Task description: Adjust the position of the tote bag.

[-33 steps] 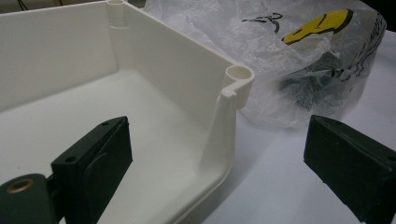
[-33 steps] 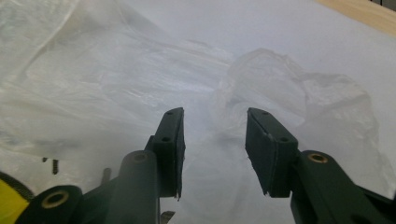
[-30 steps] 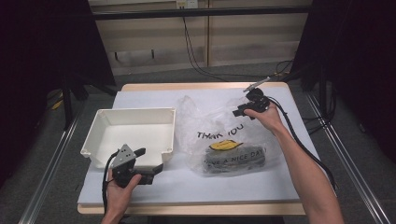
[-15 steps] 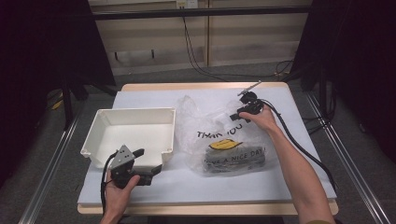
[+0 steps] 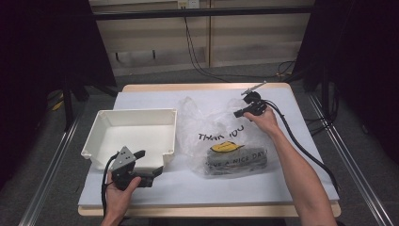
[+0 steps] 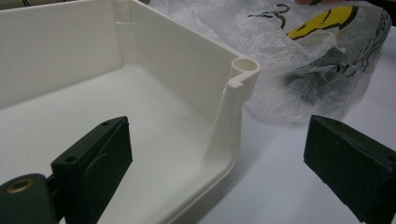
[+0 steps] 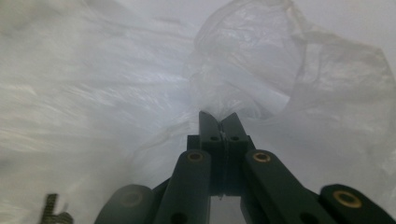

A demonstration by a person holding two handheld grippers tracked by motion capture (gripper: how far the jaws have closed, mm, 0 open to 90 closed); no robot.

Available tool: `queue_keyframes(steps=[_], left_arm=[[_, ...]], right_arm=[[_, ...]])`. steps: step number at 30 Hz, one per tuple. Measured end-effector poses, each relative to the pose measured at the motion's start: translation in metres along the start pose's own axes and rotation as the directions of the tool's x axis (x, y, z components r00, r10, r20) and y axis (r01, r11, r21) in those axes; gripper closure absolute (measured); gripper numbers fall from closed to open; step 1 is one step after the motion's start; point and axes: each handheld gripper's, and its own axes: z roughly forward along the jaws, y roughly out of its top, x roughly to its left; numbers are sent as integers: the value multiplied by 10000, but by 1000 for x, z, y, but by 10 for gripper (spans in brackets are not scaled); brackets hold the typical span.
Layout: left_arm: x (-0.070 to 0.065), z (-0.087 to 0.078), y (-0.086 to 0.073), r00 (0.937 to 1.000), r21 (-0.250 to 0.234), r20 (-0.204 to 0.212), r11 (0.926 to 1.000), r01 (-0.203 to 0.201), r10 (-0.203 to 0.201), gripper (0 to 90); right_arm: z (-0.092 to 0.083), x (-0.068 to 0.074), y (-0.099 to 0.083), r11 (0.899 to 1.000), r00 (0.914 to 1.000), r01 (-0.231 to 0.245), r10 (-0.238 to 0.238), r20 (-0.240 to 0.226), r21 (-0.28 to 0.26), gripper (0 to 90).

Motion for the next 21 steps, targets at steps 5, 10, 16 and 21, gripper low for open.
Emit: queue_keyframes(steps=[5, 10, 16, 21], left_arm=[[-2, 0, 1, 10000, 25, 29, 10000, -36, 35, 76], [-3, 2, 1, 10000, 38, 32, 10000, 29, -30, 76], [-4, 2, 2, 10000, 20, 29, 10000, -56, 56, 76], [-5, 3, 3, 9999, -38, 80, 10000, -68, 69, 76]], right_arm=[[-20, 4, 5, 9977, 9994, 34, -57, -333, -678, 900], [-42, 8, 4, 9915, 9972, 10, -107, -745, -1301, 900], [-74, 16, -1, 9749, 9936, 46, -296, -1091, -2226, 900], [-95, 22, -10, 9607, 9916, 10, -369, -1241, -2776, 900]])
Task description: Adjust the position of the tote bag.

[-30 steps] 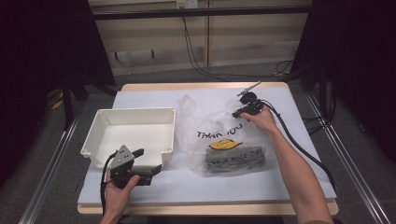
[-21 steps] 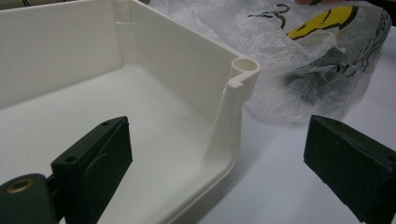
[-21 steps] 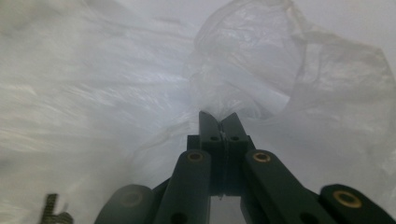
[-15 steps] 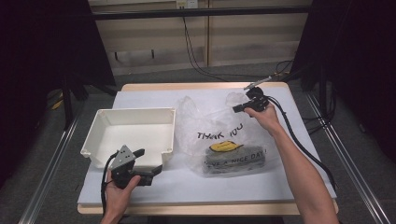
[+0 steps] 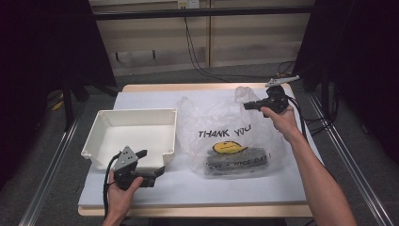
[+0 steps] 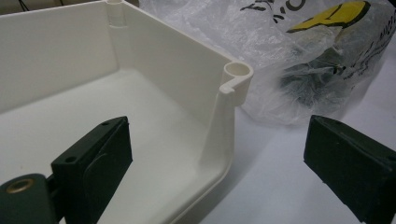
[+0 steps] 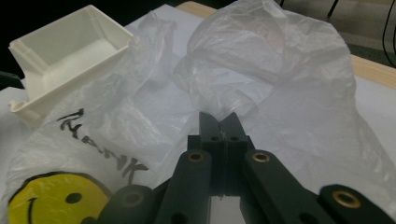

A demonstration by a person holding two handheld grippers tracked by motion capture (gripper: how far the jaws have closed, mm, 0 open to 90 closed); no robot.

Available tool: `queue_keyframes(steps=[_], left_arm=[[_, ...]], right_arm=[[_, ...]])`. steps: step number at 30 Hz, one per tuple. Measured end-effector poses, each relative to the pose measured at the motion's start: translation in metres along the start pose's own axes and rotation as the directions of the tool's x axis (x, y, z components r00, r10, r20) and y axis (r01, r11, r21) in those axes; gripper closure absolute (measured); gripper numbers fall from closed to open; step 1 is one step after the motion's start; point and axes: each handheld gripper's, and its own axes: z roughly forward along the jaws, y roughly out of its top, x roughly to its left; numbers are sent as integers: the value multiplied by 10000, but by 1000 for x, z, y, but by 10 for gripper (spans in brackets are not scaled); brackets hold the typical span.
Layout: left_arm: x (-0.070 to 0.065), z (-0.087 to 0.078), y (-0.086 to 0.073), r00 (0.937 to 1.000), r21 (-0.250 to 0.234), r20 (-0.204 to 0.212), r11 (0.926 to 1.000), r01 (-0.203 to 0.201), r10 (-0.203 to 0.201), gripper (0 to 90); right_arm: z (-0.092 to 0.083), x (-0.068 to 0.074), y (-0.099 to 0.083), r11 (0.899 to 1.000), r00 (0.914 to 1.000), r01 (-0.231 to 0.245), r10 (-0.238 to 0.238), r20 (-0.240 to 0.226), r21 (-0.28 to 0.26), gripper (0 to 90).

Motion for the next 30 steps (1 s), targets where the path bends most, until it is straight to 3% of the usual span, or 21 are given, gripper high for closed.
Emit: queue_keyframes(steps=[7, 10, 14, 23, 30], left_arm=[[1, 0, 1, 10000, -42, -27, 10000, 59, -59, 76], [1, -1, 1, 10000, -77, 8, 10000, 42, -42, 76], [0, -1, 2, 9999, -175, 63, 9998, 80, -78, 76], [-2, 0, 4, 9998, -212, 116, 9996, 162, -159, 76], [-4, 1, 8, 9995, -360, 258, 9991, 214, -205, 75]], right_arm=[[-25, 16, 2, 9968, 9994, 283, -299, -194, -749, 900], [-36, 18, 0, 9940, 9993, 189, -222, -290, -1082, 900], [-51, 23, -5, 9919, 9993, 283, -309, -189, -1239, 900], [-81, 34, -15, 9786, 9988, 310, -381, -311, -2035, 900], [-97, 48, -25, 9746, 9976, 545, -622, -288, -2173, 900]])
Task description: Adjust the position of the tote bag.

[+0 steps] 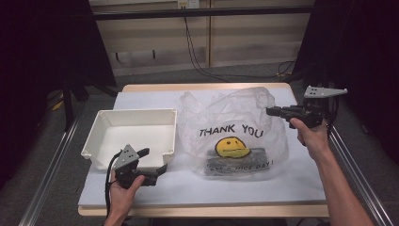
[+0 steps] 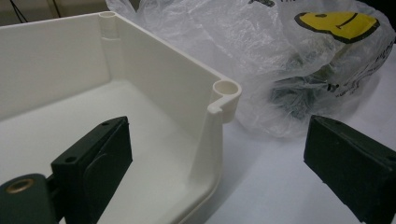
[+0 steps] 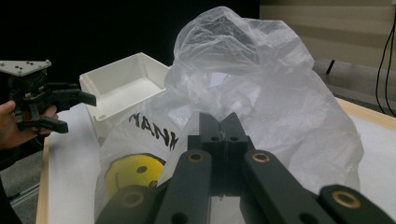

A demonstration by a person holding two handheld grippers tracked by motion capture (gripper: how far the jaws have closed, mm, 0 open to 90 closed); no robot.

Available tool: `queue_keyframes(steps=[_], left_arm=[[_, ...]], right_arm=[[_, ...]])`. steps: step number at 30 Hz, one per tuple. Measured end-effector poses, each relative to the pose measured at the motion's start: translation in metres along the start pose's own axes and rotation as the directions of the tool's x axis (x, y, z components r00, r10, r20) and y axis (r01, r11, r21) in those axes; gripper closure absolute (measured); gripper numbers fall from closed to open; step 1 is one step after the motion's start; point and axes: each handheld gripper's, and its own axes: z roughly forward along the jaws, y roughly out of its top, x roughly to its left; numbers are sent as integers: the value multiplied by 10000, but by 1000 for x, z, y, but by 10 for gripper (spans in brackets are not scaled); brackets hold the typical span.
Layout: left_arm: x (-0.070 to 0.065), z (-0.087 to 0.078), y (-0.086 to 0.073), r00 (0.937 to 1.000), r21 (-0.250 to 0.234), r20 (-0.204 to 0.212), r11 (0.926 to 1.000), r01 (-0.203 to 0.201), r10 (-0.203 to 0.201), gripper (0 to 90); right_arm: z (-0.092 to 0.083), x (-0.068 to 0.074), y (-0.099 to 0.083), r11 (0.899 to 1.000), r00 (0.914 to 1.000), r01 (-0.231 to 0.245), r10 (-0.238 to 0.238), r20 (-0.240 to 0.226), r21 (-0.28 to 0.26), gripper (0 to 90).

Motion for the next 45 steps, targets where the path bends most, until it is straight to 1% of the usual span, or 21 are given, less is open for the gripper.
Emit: queue_keyframes(steps=[4, 5, 7, 8, 11, 13, 16, 20, 22, 23, 28, 30, 32, 34, 35, 36, 38, 40, 43, 44, 45], left_arm=[[-2, 2, 5, 10000, -58, 6, 10000, 0, 0, 58], [-3, 2, 7, 9999, -141, 103, 9999, -67, 69, 57], [-4, 2, 9, 9991, -282, 425, 9996, 46, -34, 53], [-5, 2, 10, 9988, -354, 481, 9993, 103, -86, 52], [-8, 3, 12, 9992, -220, 374, 9997, -128, 136, 48], [-9, 5, 13, 9985, -287, 516, 9995, -156, 171, 48], [-12, 7, 19, 9985, -272, 479, 9993, -241, 254, 49], [-14, 10, 27, 9976, -408, 538, 9983, -410, 431, 59], [-14, 12, 32, 9974, -472, 586, 9981, -402, 429, 71], [-14, 12, 33, 9969, -489, 567, 9974, -521, 548, 77], [-15, 15, 44, 9967, -748, 504, 9954, -602, 641, 132], [-15, 18, 49, 9959, -821, 466, 9939, -733, 773, 152], [-16, 23, 55, 9966, -765, 315, 9943, -737, 763, 152], [-15, 29, 58, 9968, -678, 468, 9958, -608, 641, 150], [-14, 30, 60, 9964, -641, 476, 9957, -668, 699, 150], [-15, 32, 61, 9956, -635, 520, 9952, -742, 776, 150], [-15, 34, 66, 9951, -731, 504, 9940, -817, 855, 161], [-15, 36, 73, 9944, -999, 654, 9921, -762, 830, 186], [-13, 41, 84, 9937, -1034, 670, 9912, -828, 900, 213], [-12, 43, 87, 9929, -1059, 793, 9912, -796, 882, 234], [-11, 47, 92, 9930, -1121, 773, 9905, -801, 891, 258]], right_arm=[[-11, 7, -3, 9997, 10000, 42, -40, 47, -243, 900], [-14, 10, -3, 9994, 10000, 70, -70, 21, -328, 900], [-19, 15, -3, 9989, 9999, 140, -139, 8, -456, 900], [-22, 19, -3, 9987, 9998, 198, -198, 4, -478, 900], [-28, 27, -5, 9979, 9996, 292, -292, 8, -573, 900], [-31, 32, -8, 9975, 9993, 373, -371, 40, -599, 900], [-37, 38, -13, 9973, 9989, 445, -438, 137, -582, 900], [-47, 45, -20, 9959, 9986, 495, -481, 196, -751, 900], [-51, 48, -23, 9958, 9988, 475, -461, 192, -778, 900], [-52, 48, -25, 9957, 9988, 460, -447, 178, -803, 900], [-58, 53, -32, 9964, 9992, 367, -356, 156, -769, 900], [-61, 54, -34, 9959, 9992, 376, -365, 152, -825, 900], [-63, 57, -37, 9964, 9994, 336, -327, 139, -774, 900], [-64, 59, -41, 9969, 9989, 420, -406, 223, -668, 900], [-65, 61, -42, 9974, 9979, 530, -510, 408, -496, 900], [-65, 62, -43, 9975, 9977, 557, -538, 421, -433, 900], [-65, 64, -47, 9979, 9983, 507, -495, 311, -409, 900], [-64, 66, -51, 9987, 9987, 445, -438, 251, -264, 900], [-64, 69, -57, 9991, 9988, 416, -414, 251, -55, 900], [-66, 69, -59, 9992, 9990, 392, -391, 197, -43, 900], [-67, 69, -61, 9992, 9990, 386, -384, 219, -81, 900]])
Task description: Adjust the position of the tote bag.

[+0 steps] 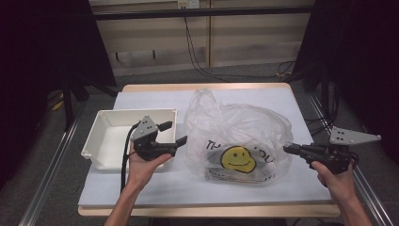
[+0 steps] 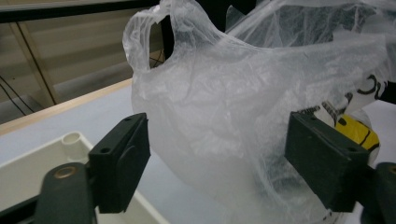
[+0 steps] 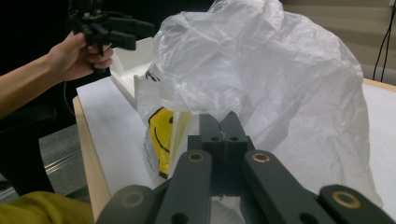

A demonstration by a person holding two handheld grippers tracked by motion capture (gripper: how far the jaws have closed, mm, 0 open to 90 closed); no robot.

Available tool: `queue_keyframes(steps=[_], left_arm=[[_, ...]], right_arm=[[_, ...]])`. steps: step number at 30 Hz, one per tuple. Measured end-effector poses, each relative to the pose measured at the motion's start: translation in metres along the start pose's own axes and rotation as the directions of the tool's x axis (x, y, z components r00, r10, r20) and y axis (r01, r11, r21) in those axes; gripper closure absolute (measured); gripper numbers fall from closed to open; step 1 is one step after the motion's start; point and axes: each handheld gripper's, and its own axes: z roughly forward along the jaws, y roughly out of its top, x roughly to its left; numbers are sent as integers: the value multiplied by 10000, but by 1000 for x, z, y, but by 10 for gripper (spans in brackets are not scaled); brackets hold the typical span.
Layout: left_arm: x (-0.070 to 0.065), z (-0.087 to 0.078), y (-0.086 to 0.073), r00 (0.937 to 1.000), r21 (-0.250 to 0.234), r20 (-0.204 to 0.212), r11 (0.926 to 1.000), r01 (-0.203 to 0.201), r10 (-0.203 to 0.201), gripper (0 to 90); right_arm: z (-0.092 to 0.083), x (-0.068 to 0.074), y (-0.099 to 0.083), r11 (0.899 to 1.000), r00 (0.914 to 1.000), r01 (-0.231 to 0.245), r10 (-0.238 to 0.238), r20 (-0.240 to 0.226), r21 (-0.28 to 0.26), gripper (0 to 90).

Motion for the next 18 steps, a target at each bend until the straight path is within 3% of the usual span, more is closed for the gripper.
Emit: queue_keyframes(steps=[5, 8, 14, 18], left_arm=[[9, 16, 13, 9999, -58, 137, 10000, 69, -68, 316], [13, 24, 20, 9987, -112, 473, 9997, 220, -214, 346], [19, 43, 34, 9967, 249, 808, 9996, 93, -113, 310], [22, 58, 42, 9945, 483, 1044, 9988, -25, -26, 335]], right_arm=[[-4, 2, -5, 9999, 9999, -135, 135, -41, -24, 900], [-4, 2, -5, 9998, 9998, -164, 164, -67, -81, 900], [0, 1, -6, 9999, 9999, -88, 88, -76, 75, 900], [0, 1, -6, 10000, 9999, -44, 45, -119, 46, 900]])
